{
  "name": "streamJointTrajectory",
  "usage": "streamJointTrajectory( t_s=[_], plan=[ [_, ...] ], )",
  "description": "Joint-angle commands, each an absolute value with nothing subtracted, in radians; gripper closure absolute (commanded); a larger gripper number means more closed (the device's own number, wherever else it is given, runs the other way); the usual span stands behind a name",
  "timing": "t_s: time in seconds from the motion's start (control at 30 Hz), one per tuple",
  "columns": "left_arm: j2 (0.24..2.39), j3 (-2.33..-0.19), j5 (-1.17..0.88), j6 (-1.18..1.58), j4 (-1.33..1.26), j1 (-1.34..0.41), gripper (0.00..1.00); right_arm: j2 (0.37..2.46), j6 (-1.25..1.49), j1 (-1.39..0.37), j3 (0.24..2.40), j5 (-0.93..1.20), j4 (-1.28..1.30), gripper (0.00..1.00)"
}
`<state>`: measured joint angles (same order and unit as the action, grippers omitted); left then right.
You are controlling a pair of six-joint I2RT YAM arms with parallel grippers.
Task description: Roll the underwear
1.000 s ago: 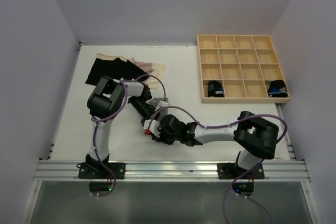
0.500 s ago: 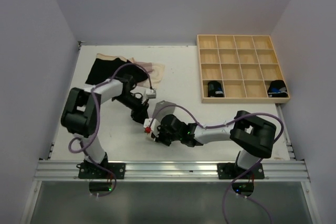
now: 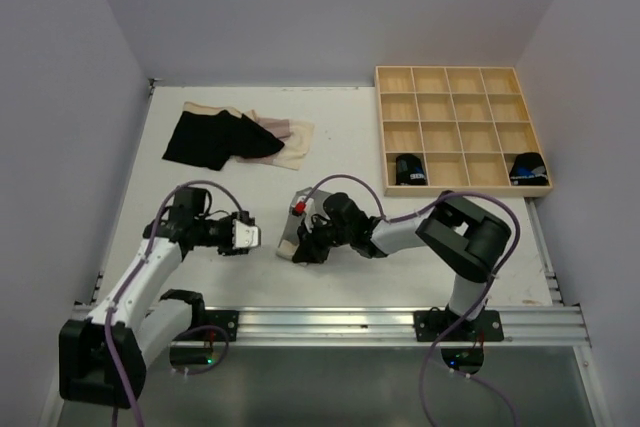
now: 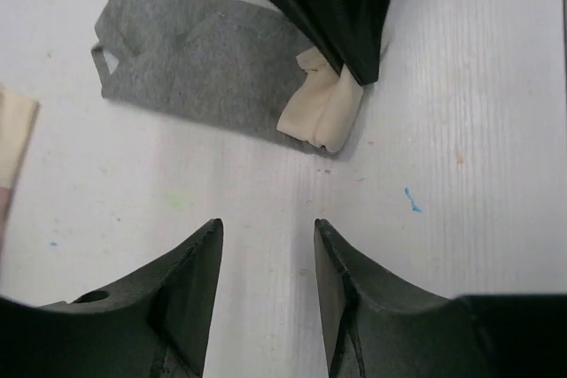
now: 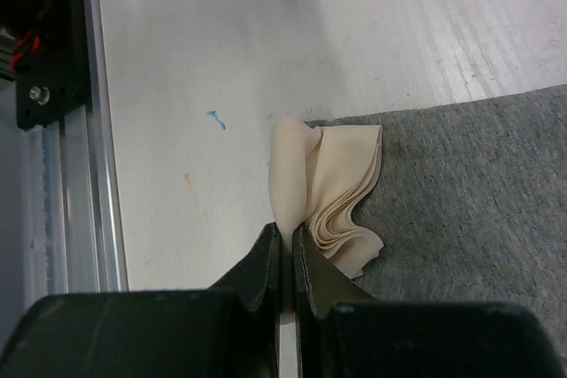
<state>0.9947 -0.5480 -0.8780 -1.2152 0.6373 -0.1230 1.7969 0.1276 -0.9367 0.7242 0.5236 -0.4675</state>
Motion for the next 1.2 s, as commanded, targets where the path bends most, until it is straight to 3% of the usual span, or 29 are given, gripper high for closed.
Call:
streamJointTrajectory(
  t_s=[0.0,0.13,0.27,0.93,1.13,1.17],
  plan=[
    [0.858,-0.415,-0.874,-1.523,0.597,-0.126,0.49,1.894,0.236,-0.91,0.724,0.626,-0.546,1.0],
    [0.694,-0.287,-0.838,-1.663,0.526,-0.182,0.48,1.96,0.34,-0.879,0.723,0.676,-0.658,1.0],
    [0.666,-0.241,-0.793,-1.667,0.46,-0.314,0.48,1.996,0.403,-0.862,0.695,0.703,-0.773,1.0],
    [1.017,-0.301,-0.644,-1.578,0.152,-0.509,0.54,2.042,0.456,-0.857,0.683,0.733,-0.839,1.0],
    [1.113,-0.328,-0.595,-1.563,0.156,-0.535,0.73,2.016,0.451,-0.857,0.67,0.727,-0.836,1.0],
    [1.133,-0.357,-0.583,-1.551,0.17,-0.543,0.83,2.01,0.449,-0.857,0.667,0.724,-0.836,0.99]
  ],
)
